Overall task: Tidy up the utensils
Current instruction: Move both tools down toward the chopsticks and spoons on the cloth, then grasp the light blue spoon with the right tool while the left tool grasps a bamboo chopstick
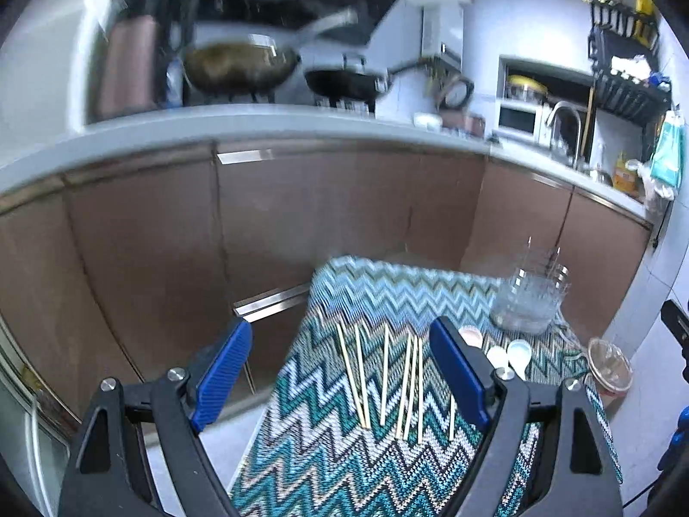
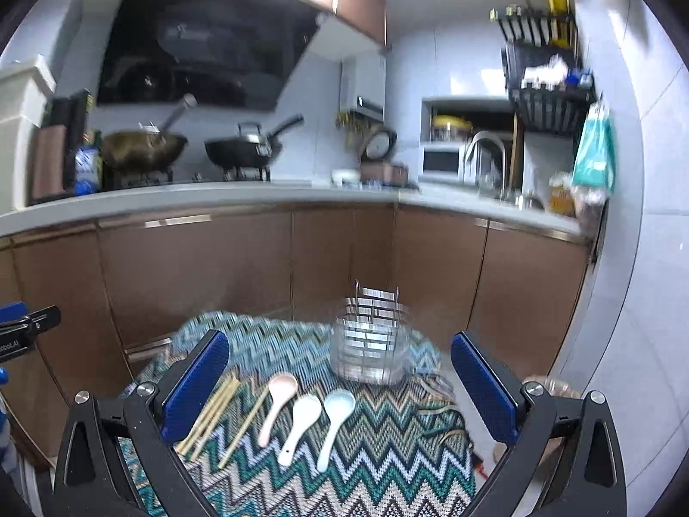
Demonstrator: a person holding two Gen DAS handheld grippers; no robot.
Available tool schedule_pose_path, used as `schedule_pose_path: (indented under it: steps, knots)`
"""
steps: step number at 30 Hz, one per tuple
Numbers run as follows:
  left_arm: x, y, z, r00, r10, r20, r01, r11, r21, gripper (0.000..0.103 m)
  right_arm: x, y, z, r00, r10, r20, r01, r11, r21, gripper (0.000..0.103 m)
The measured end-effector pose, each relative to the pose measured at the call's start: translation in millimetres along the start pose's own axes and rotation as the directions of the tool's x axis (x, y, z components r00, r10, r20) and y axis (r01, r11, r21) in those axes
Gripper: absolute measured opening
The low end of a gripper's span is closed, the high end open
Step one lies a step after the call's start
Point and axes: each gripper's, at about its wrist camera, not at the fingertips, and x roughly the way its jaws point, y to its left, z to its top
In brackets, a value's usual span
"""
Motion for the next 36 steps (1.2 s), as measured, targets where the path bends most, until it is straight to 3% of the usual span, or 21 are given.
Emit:
schedule_pose_path:
  steps: [3, 7, 10, 14, 19, 22, 24, 27, 29, 36]
  knots:
    - [38, -4, -4, 0.996, -0.040, -0.080, 0.039, 0.999, -0.010, 0.084, 40, -15, -13, 0.996, 0.028, -0.085, -0.026, 0.999, 0.024, 0.100]
    - [83, -11, -7, 0.981, -0.085, -0.175, 0.081, 0.996, -0.026, 0.084, 89, -35, -35, 0.976, 0.084, -0.199, -0.072, 0.995, 0.066, 0.077]
    - [117, -14, -7, 0.965, -0.111, -0.236, 0.105, 0.994, -0.040, 0.083, 128, -50, -56, 0.947, 0.135, -0.291, -0.107, 0.988, 0.111, 0.060]
    - [157, -17, -5, 0.943, -0.138, -0.303, 0.124, 0.990, -0.063, 0.080, 179, -68, -82, 0.886, 0.240, -0.396, -0.180, 0.967, 0.183, 0.048]
    - [209, -14, -2, 0.892, -0.187, -0.411, 0.152, 0.982, -0.116, 0.062, 233, -82, -108, 0.800, 0.362, -0.479, -0.250, 0.926, 0.283, 0.040]
    - [235, -21, -6, 0.850, -0.227, -0.476, 0.184, 0.974, -0.136, 0.056, 252, -84, -116, 0.769, 0.394, -0.503, -0.266, 0.913, 0.308, 0.038]
    - [247, -29, -7, 0.823, -0.255, -0.508, 0.213, 0.967, -0.140, 0.054, 260, -84, -117, 0.756, 0.410, -0.510, -0.278, 0.907, 0.318, 0.038]
    - [265, -45, -12, 0.773, -0.304, -0.557, 0.267, 0.952, -0.149, 0.042, 270, -83, -117, 0.744, 0.419, -0.520, -0.289, 0.904, 0.315, 0.036]
    - [277, -53, -15, 0.753, -0.299, -0.587, 0.271, 0.953, -0.138, 0.035, 275, -84, -117, 0.737, 0.427, -0.524, -0.298, 0.901, 0.315, 0.036]
    - [309, -64, -25, 0.705, -0.272, -0.655, 0.261, 0.958, -0.118, 0.025, 287, -83, -121, 0.717, 0.437, -0.543, -0.319, 0.898, 0.302, 0.032]
